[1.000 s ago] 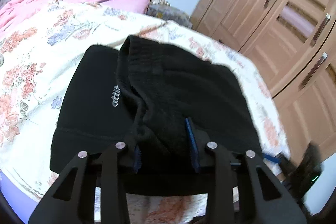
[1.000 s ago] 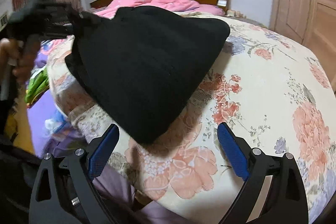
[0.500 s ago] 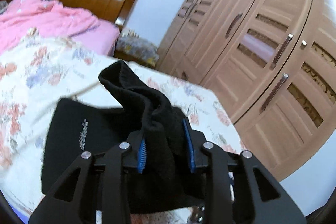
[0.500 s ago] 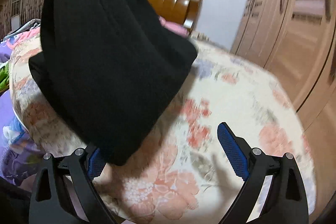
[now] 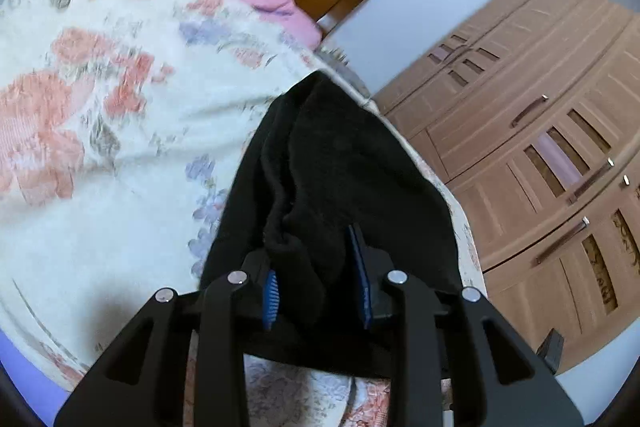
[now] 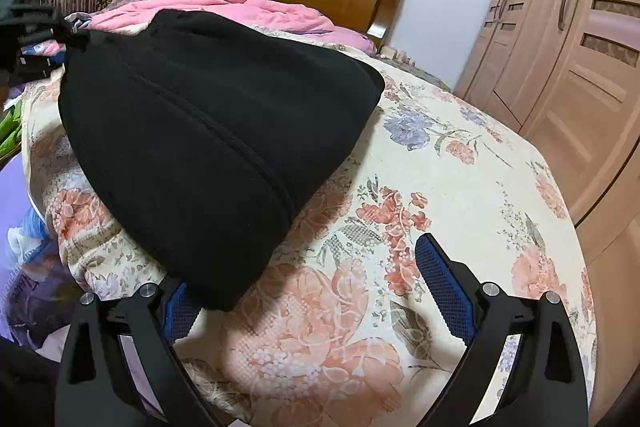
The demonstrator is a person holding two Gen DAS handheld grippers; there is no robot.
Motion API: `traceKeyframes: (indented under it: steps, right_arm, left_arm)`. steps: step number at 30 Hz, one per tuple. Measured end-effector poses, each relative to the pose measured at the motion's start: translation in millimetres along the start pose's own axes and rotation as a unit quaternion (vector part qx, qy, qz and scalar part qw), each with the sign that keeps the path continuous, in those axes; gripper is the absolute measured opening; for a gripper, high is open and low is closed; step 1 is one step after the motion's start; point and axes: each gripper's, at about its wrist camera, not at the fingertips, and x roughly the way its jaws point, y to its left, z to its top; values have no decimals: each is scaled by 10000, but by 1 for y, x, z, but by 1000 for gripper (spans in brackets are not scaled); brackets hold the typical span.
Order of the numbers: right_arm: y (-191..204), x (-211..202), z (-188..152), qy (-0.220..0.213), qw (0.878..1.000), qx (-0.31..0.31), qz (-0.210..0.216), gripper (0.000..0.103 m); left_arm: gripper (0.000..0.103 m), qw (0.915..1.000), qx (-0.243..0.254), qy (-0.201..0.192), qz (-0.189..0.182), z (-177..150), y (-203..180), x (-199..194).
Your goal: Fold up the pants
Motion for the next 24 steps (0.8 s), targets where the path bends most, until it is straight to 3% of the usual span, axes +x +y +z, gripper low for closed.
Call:
traceKeyframes:
  steps: [4, 6, 8, 10, 13, 14, 16, 18, 20, 22, 24]
  right_arm:
    - [-3, 4, -4, 57, 9996, 170, 222, 92]
    - [-6, 7, -3, 131, 9988, 183, 433, 92]
    - [-10, 8, -1, 202, 9973, 103, 698, 92]
    - [-17, 10, 1, 357, 9930, 102, 1121, 92]
    - [-33, 3, -2, 535, 9763, 81, 2097, 93]
    - [-42, -2, -4, 603, 9664, 125, 2494, 93]
    - [-62, -12, -2, 493, 9548, 319, 2914, 93]
    - [-87, -15, 12, 204, 9406, 728, 3310, 93]
    - [-107, -4, 41, -187, 9282, 1053, 3564, 93]
    - [-112, 13, 65, -378, 9158, 1142, 3832, 93]
    - [-109, 41, 95, -446, 9137, 1135, 3876, 94]
  left_arm:
    - [30, 9980, 494, -289, 261, -1, -26, -13]
    - [31, 9989, 235, -78, 400, -7, -11, -3]
    - [32, 9996, -208, -129, 158, -16, 11, 1]
    - [33, 9995, -147, -183, 207, -18, 10, -5]
    - [57, 9948, 268, -368, 910, -19, -6, -12]
    - [70, 9919, 313, -453, 1148, -19, -11, -17]
    - [80, 9742, 568, -1068, 1906, -16, -27, -44]
    - [97, 9575, 936, -1622, 2195, -11, -52, -65]
    - [101, 9564, 1415, -1682, 1925, 0, -79, -69]
    - [101, 9662, 2005, -1060, 1225, 14, -111, -40]
    - [101, 9671, 2340, -609, 795, 19, -129, -4]
